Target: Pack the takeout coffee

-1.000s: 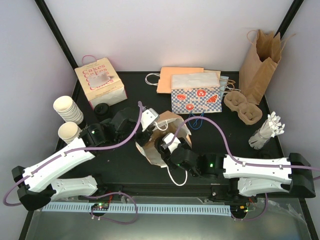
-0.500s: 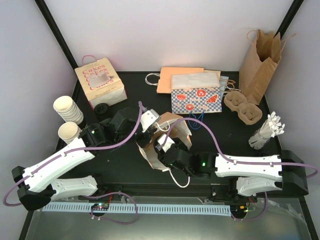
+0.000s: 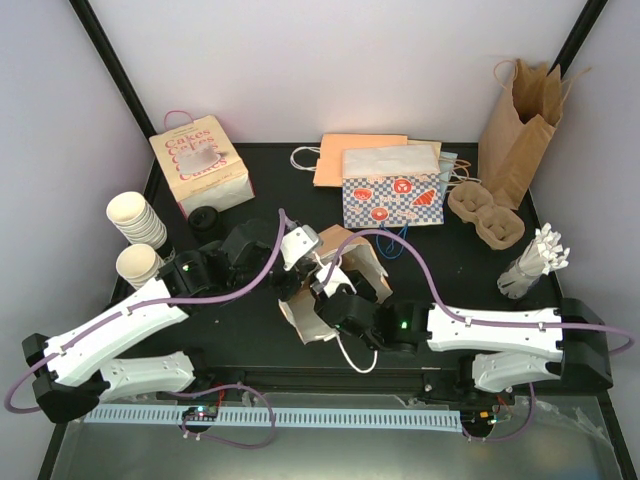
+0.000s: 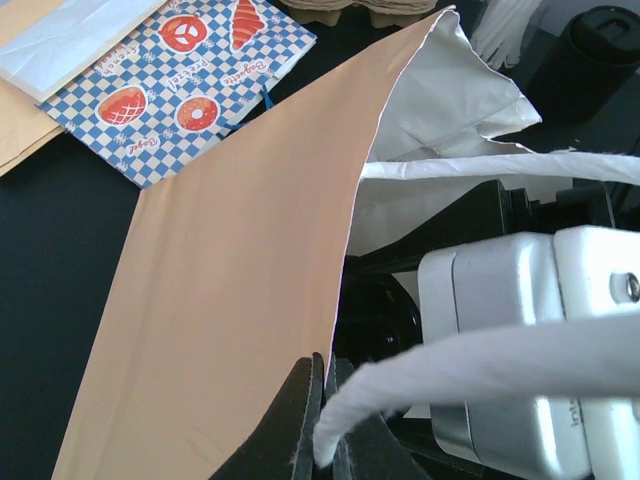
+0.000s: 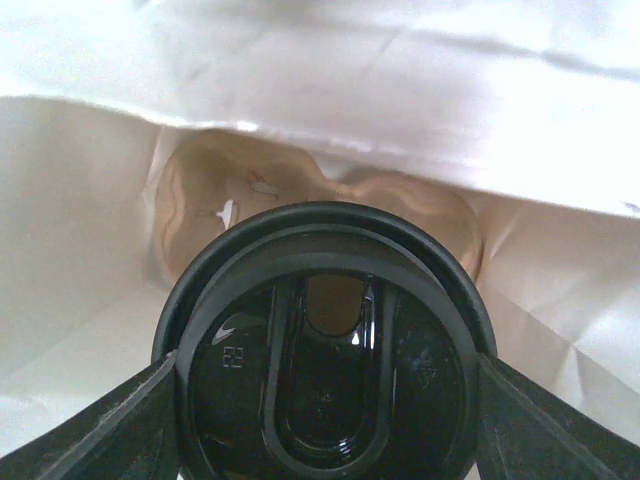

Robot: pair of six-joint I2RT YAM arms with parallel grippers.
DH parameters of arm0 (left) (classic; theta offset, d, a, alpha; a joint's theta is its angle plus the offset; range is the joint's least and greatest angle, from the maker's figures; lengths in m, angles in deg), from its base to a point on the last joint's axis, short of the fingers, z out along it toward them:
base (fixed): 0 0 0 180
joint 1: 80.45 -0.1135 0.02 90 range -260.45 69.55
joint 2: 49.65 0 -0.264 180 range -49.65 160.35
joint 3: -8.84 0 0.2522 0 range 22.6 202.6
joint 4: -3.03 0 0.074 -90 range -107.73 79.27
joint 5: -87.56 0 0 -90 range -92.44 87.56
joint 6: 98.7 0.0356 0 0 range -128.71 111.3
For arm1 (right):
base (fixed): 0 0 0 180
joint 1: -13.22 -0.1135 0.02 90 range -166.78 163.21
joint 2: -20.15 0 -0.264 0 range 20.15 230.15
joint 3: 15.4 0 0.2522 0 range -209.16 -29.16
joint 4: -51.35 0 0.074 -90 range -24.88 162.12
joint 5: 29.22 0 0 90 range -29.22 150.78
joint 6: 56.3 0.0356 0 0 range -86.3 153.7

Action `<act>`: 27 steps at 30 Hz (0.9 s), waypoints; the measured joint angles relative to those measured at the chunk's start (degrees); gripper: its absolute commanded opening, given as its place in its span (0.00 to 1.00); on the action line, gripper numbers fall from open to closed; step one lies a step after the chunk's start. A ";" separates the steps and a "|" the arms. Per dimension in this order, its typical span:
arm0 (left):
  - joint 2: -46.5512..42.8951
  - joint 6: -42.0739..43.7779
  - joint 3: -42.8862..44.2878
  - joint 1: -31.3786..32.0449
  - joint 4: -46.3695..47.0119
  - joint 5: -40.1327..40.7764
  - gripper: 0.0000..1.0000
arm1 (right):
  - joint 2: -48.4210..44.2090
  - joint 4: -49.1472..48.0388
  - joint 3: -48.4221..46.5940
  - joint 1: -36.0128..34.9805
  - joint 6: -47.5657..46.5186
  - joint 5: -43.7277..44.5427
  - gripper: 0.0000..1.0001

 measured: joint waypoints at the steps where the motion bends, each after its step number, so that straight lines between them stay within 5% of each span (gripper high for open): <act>1: 0.00 0.07 0.00 0.04 0.02 -0.02 0.02 | 0.20 0.33 -0.42 0.00 0.31 0.39 0.64; 27: -2.23 0.17 -1.42 0.70 -0.22 -2.97 0.02 | 3.08 -4.50 3.13 -4.28 -3.69 4.28 0.64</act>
